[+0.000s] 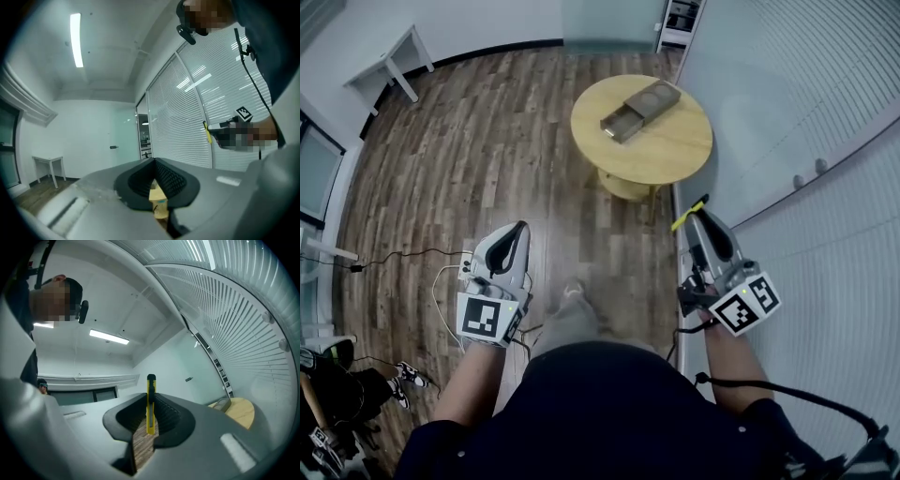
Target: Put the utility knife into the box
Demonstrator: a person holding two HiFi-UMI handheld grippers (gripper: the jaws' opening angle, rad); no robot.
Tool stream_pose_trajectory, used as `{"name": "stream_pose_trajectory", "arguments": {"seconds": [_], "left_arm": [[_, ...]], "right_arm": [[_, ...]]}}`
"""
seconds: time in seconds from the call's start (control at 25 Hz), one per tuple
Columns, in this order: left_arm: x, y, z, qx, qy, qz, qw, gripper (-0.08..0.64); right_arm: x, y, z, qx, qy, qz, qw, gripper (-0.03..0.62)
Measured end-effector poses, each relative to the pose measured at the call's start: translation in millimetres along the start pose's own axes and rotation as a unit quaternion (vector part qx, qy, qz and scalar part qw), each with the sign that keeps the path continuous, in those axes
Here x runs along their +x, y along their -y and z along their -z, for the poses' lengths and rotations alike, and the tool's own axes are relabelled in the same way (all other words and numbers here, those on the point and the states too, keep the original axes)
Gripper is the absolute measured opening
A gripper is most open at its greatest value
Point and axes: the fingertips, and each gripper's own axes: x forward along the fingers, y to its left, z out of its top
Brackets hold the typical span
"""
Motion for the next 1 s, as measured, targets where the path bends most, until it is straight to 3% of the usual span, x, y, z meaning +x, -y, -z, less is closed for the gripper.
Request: {"name": "stream_pose_trajectory", "arguments": {"seconds": [0.36, 0.52, 0.68, 0.88, 1.0], "left_arm": [[86, -76, -7, -0.001, 0.006, 0.057, 0.9984, 0.003], [118, -101, 15, 0.009, -0.010, 0.080, 0.9967, 0.003], [140, -129, 23, -0.005, -0.015, 0.082, 0.9965, 0.003], [172, -165, 19, 0.012, -0.010, 0.070, 0.9974, 0.003], [187, -155, 34, 0.007, -0.014, 0.070, 0.9974, 0.003]], "right_arm": [[101, 20, -5, -0.018, -0.001, 0.021, 1.000, 0.057], [144, 31, -7, -0.022, 0.003, 0.022, 1.000, 0.057], [176, 36, -5, -0.025, 0.005, 0.029, 0.999, 0.057], [205, 49, -1, -0.014, 0.003, 0.035, 0.999, 0.057], [198, 69, 13, -0.001, 0.006, 0.042, 0.999, 0.057]]}}
